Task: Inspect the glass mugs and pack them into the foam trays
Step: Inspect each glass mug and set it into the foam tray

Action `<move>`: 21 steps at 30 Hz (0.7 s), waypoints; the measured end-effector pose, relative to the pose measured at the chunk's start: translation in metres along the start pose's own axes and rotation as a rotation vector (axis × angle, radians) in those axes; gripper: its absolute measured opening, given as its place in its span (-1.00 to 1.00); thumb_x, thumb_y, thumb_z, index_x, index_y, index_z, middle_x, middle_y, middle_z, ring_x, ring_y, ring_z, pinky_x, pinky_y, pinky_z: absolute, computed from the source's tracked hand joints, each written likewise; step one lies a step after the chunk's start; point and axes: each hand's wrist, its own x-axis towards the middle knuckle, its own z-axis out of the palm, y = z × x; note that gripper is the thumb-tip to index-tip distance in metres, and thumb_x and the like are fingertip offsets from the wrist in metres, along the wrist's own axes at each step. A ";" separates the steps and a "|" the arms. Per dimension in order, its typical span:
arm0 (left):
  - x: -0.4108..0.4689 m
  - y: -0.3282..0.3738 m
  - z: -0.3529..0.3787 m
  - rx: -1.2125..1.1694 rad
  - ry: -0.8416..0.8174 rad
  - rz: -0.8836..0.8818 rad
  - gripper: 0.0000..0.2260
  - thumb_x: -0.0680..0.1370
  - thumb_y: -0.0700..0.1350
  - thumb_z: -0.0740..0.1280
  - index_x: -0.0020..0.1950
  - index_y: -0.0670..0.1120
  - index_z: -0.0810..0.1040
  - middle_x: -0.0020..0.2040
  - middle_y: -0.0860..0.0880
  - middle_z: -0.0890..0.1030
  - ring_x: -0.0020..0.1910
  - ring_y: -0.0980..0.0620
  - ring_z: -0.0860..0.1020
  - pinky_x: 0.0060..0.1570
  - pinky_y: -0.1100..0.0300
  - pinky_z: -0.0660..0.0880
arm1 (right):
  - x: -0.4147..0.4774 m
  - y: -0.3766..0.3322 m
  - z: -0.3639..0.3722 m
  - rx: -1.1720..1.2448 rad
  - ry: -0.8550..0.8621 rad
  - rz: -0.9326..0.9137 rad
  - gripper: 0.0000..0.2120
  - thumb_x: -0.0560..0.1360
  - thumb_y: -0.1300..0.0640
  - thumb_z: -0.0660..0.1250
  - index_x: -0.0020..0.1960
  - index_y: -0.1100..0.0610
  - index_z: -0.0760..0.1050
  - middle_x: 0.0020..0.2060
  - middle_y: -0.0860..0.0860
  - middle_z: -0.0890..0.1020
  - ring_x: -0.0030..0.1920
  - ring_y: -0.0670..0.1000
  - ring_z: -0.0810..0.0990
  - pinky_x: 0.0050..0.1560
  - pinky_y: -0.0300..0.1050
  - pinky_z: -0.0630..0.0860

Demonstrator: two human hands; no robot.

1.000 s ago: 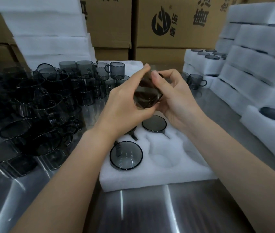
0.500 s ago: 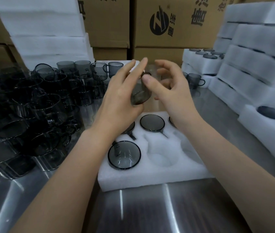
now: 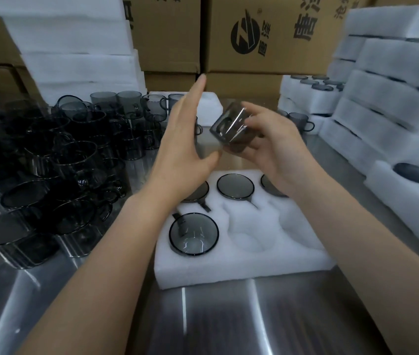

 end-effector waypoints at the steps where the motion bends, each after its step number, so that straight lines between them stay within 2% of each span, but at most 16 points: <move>1: 0.000 -0.002 -0.001 0.029 0.000 -0.073 -0.26 0.46 -0.26 0.43 0.55 0.02 0.15 0.39 0.14 0.29 0.45 0.07 0.30 0.43 0.12 0.28 | -0.001 -0.004 -0.002 0.077 -0.040 0.015 -0.58 0.32 0.22 0.24 0.15 0.21 0.57 -0.03 0.19 0.64 0.00 0.16 0.62 0.17 0.20 0.57; 3: 0.001 -0.006 0.000 0.106 -0.011 -0.208 -0.42 0.48 -0.26 0.40 0.48 -0.07 0.34 0.39 0.02 0.37 0.37 0.04 0.38 0.37 0.12 0.33 | -0.006 -0.013 -0.008 0.149 -0.183 0.044 -0.52 0.32 0.24 0.17 0.22 0.28 0.48 0.01 0.21 0.60 0.05 0.19 0.56 0.22 0.23 0.50; 5: 0.002 -0.008 0.001 0.113 -0.040 -0.299 -0.58 0.52 -0.22 0.38 0.38 -0.06 0.47 0.32 0.00 0.49 0.23 0.04 0.51 0.24 0.15 0.44 | -0.015 -0.020 -0.011 0.103 -0.344 0.068 -0.52 0.31 0.27 0.10 0.21 0.29 0.47 0.03 0.22 0.60 0.07 0.20 0.56 0.21 0.22 0.48; 7: 0.002 -0.009 0.001 0.097 -0.062 -0.346 -0.67 0.52 -0.17 0.37 0.29 -0.02 0.54 0.21 0.03 0.58 0.04 0.08 0.58 0.04 0.26 0.48 | -0.024 -0.022 -0.013 0.041 -0.458 0.090 -0.51 0.29 0.30 0.07 0.17 0.26 0.49 0.01 0.20 0.61 0.04 0.18 0.60 0.16 0.14 0.51; 8: 0.003 -0.009 0.001 0.107 -0.072 -0.358 -0.70 0.52 -0.17 0.36 0.26 -0.01 0.56 0.16 0.03 0.61 -0.01 0.09 0.59 -0.02 0.29 0.47 | -0.029 -0.021 -0.014 0.000 -0.489 0.100 -0.53 0.28 0.31 0.10 0.16 0.25 0.49 -0.01 0.17 0.64 0.01 0.13 0.63 0.11 0.04 0.58; 10: 0.004 -0.011 0.001 0.133 -0.087 -0.384 -0.74 0.51 -0.17 0.34 0.20 -0.03 0.61 0.08 0.03 0.64 0.01 0.06 0.58 0.05 0.20 0.49 | -0.039 -0.020 -0.016 -0.227 -0.497 0.049 -0.59 0.28 0.27 0.31 0.13 0.14 0.52 -0.08 0.03 0.68 -0.07 -0.03 0.67 -0.06 -0.19 0.59; 11: 0.004 -0.012 0.001 0.142 -0.088 -0.404 -0.77 0.52 -0.15 0.35 0.16 -0.02 0.63 0.04 0.05 0.65 0.05 0.06 0.57 0.11 0.16 0.49 | -0.044 -0.019 -0.017 -0.400 -0.494 0.000 -0.61 0.27 0.17 0.42 0.10 0.05 0.54 -0.10 -0.06 0.68 -0.09 -0.09 0.66 -0.11 -0.27 0.56; 13: 0.004 -0.014 0.002 0.144 -0.081 -0.441 -0.86 0.51 -0.10 0.38 0.05 0.01 0.64 -0.10 0.14 0.64 0.00 0.10 0.58 0.06 0.20 0.49 | -0.053 -0.018 -0.017 -0.670 -0.492 -0.049 -0.63 0.25 -0.04 0.49 0.04 -0.08 0.56 -0.11 -0.12 0.66 -0.08 -0.12 0.64 -0.08 -0.24 0.54; 16: 0.004 -0.017 0.001 0.133 -0.069 -0.463 -0.91 0.51 -0.09 0.37 -0.07 0.11 0.61 -0.26 0.19 0.58 -0.17 0.25 0.53 -0.21 0.40 0.38 | -0.062 -0.019 -0.015 -0.853 -0.451 -0.092 -0.61 0.26 -0.03 0.56 0.05 -0.06 0.55 -0.05 -0.09 0.63 -0.01 -0.05 0.63 0.11 0.03 0.57; 18: 0.004 -0.016 0.001 0.122 -0.075 -0.465 -0.88 0.51 -0.10 0.35 -0.12 0.14 0.60 -0.26 0.16 0.61 -0.18 0.26 0.54 -0.24 0.41 0.35 | -0.066 -0.023 -0.014 -0.950 -0.439 -0.116 -0.59 0.26 -0.03 0.54 0.08 -0.09 0.54 -0.02 -0.14 0.61 0.01 -0.09 0.61 0.13 0.00 0.54; 21: 0.004 -0.016 0.001 0.103 -0.083 -0.470 -0.88 0.50 -0.10 0.33 -0.13 0.13 0.60 -0.20 0.08 0.67 -0.08 0.13 0.59 -0.13 0.32 0.43 | -0.071 -0.028 -0.012 -1.120 -0.484 -0.103 -0.51 0.29 -0.12 0.47 0.20 -0.19 0.48 0.04 -0.21 0.53 0.12 -0.16 0.52 0.17 -0.15 0.46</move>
